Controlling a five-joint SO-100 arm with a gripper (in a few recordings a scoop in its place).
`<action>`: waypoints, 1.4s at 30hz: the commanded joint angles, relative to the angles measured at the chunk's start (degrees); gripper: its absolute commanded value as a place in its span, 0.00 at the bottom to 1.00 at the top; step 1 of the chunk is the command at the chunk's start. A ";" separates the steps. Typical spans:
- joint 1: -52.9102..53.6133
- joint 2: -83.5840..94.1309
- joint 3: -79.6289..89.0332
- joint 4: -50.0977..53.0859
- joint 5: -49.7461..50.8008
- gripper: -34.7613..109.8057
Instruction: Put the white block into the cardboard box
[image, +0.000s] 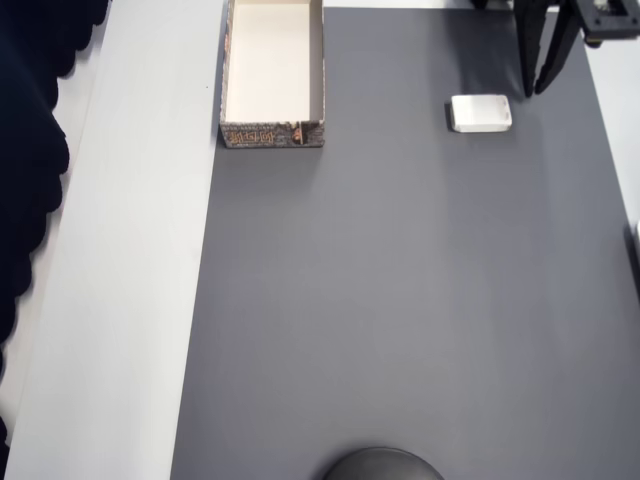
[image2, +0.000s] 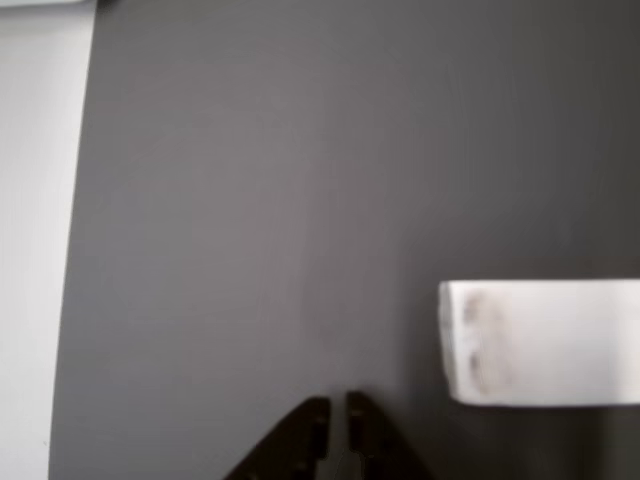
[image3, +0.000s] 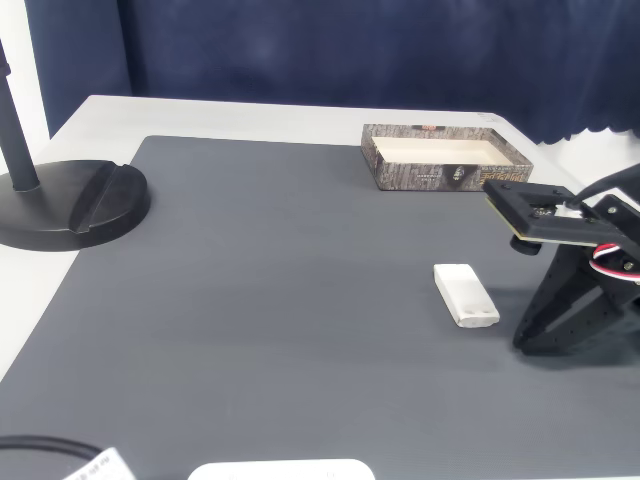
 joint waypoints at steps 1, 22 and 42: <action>-0.09 2.20 1.05 0.09 -0.35 0.23; -0.09 2.20 1.05 0.09 -0.35 0.23; 2.02 2.20 0.88 0.00 -0.97 0.23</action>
